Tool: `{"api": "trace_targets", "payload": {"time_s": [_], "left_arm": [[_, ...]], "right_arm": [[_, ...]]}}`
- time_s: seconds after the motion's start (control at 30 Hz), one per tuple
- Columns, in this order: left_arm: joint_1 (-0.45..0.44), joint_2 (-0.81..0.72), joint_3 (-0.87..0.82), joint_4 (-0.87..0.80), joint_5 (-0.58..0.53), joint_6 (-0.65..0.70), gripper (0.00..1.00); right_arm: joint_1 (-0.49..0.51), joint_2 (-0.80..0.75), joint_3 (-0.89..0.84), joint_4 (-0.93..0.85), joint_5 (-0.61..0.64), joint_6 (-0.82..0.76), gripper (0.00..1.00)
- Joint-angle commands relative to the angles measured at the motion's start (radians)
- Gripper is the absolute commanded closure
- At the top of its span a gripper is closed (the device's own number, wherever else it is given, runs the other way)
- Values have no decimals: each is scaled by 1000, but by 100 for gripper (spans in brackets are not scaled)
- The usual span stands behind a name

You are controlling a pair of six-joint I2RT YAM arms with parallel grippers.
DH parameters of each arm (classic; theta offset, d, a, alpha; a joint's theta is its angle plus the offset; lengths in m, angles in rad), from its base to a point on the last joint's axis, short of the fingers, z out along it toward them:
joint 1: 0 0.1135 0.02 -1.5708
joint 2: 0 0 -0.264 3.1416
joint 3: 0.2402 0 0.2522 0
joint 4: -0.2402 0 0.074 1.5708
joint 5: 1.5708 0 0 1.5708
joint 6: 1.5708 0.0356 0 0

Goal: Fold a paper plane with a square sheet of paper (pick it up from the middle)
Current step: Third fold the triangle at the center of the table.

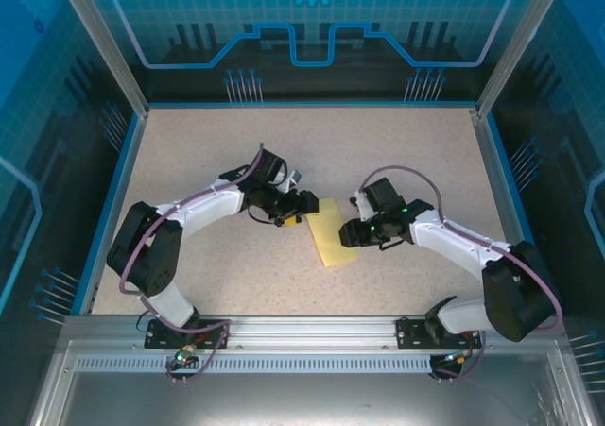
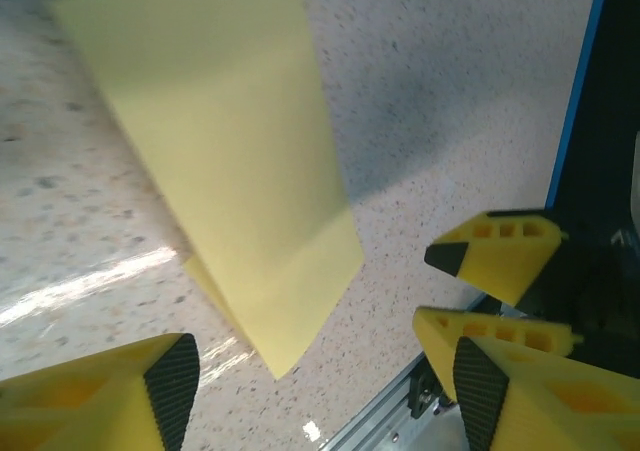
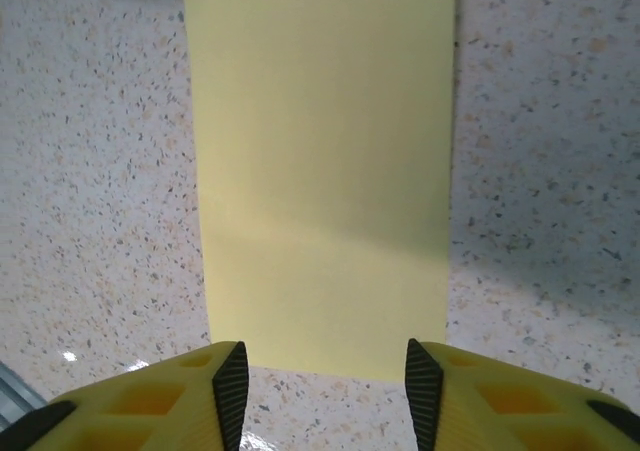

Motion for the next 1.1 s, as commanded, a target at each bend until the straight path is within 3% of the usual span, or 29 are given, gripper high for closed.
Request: {"api": "trace_targets", "payload": {"time_s": [0.0, 0.3, 0.6, 0.87, 1.07], "left_arm": [[-51, 53, 24, 51, -1, -51, 35], [-141, 136, 12, 53, -73, -65, 42], [-145, 176, 10, 52, -141, -41, 52], [-144, 216, 27, 1, -187, 2, 70], [-146, 238, 36, -42, -239, 29, 75]], "right_arm": [[-62, -5, -41, 77, -152, 7, 55], [-151, -19, -89, 126, -237, 16, 56], [-172, -21, -116, 138, -263, 25, 57], [-177, -21, -149, 130, -256, 59, 57], [-178, -2, -157, 131, -253, 61, 57]]}}
